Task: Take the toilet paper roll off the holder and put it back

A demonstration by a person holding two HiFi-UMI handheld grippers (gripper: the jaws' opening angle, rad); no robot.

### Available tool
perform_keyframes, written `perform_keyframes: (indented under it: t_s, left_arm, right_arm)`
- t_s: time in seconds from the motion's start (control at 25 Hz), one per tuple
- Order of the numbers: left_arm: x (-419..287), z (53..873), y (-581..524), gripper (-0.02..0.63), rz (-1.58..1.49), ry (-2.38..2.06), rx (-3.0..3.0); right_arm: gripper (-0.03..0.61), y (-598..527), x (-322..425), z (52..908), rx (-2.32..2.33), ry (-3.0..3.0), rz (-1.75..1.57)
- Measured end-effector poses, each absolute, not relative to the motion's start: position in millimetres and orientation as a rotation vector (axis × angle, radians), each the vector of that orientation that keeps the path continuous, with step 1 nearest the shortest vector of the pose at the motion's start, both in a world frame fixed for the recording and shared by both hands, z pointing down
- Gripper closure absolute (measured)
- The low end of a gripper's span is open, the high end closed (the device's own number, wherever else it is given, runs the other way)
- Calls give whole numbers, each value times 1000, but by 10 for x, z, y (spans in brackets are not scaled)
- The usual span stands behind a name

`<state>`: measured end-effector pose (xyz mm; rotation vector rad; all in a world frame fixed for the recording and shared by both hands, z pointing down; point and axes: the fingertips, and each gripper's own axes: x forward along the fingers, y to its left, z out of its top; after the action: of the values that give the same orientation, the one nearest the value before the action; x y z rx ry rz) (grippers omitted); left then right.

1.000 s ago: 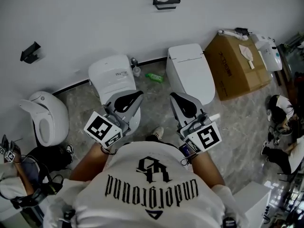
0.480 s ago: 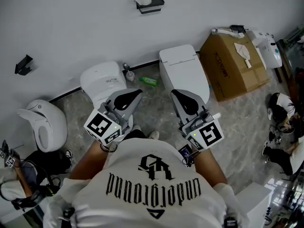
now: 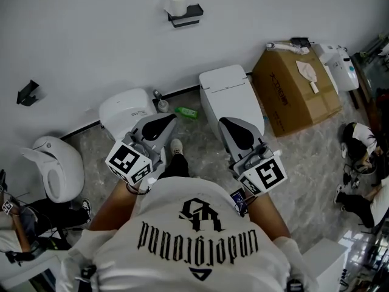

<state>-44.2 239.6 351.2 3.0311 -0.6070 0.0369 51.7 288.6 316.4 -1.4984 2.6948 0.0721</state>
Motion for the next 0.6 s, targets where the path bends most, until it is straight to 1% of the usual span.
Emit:
perform_keyframes:
  t_s: [0.6]
  left_arm:
    - [-168, 3453, 1323, 600, 15, -579, 3027]
  right_arm:
    - [565, 1861, 725, 3081, -1527, 2701, 68]
